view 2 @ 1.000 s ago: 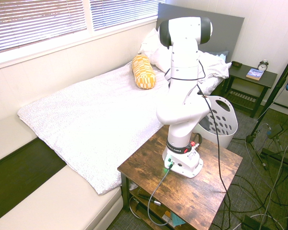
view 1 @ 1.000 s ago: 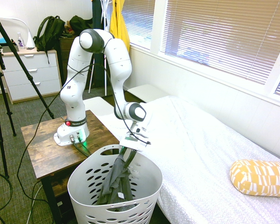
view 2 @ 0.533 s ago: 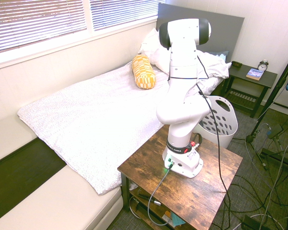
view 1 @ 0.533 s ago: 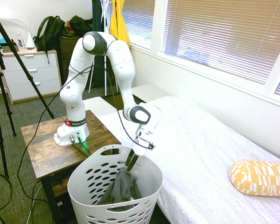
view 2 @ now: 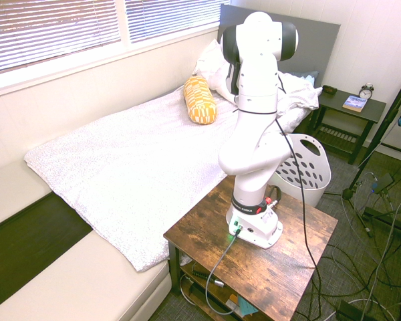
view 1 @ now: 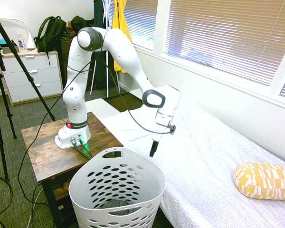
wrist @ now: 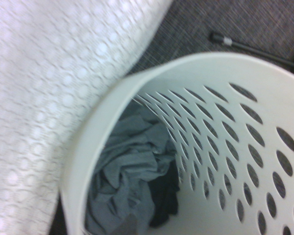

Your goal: Put my clothes in the laundry bag

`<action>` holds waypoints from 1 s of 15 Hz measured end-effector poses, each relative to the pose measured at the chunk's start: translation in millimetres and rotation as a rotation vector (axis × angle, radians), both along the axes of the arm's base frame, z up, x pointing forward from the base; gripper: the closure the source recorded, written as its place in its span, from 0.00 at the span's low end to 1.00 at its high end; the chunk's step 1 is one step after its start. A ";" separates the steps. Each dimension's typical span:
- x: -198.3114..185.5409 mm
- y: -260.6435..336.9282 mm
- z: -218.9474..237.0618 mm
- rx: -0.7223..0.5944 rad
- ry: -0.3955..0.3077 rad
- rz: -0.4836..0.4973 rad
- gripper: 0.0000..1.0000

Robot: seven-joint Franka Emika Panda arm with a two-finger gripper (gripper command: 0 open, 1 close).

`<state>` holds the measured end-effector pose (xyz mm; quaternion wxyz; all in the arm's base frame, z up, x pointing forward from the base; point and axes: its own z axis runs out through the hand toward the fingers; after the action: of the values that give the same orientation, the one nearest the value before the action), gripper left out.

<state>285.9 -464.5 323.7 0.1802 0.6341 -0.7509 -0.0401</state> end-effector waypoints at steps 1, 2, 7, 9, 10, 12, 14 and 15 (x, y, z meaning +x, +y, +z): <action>21.0 12.0 22.2 -0.005 -0.027 0.028 0.00; 41.1 28.3 38.2 -0.009 -0.046 0.060 0.00; 161.2 178.2 76.7 0.001 -0.126 0.243 0.00; 196.4 256.1 87.2 0.029 -0.155 0.332 0.00; 209.3 291.9 88.7 0.032 -0.160 0.375 0.00; 226.7 355.9 89.2 0.083 -0.182 0.440 0.00; 236.7 412.3 96.5 0.165 -0.206 0.495 0.00; 239.5 435.0 101.0 0.186 -0.208 0.527 0.00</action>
<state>525.4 -29.5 424.7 0.0475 0.8218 -0.5678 0.0048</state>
